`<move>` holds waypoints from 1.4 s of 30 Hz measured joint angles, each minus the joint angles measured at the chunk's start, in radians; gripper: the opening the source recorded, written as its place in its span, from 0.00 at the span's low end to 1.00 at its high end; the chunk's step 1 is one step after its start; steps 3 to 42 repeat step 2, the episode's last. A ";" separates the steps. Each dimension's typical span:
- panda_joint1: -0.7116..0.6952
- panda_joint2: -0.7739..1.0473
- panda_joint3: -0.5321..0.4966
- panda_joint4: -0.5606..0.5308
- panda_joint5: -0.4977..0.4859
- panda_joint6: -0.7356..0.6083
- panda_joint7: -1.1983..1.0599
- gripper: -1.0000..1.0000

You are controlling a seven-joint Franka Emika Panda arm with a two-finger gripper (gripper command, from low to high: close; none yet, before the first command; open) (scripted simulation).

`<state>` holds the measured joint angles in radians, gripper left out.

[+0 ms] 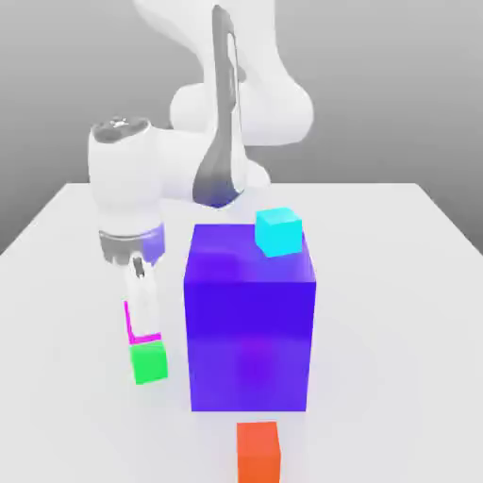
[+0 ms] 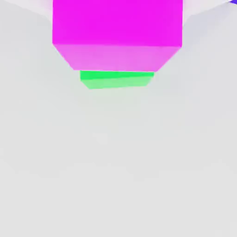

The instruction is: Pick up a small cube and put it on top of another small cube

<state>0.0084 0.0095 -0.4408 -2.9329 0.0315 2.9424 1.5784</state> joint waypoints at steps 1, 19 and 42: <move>0.016 0.000 0.000 0.000 0.000 0.000 0.000 1.00; 0.028 0.000 0.000 0.000 0.000 0.000 0.000 1.00; 0.028 0.000 0.000 0.000 0.000 0.000 0.000 1.00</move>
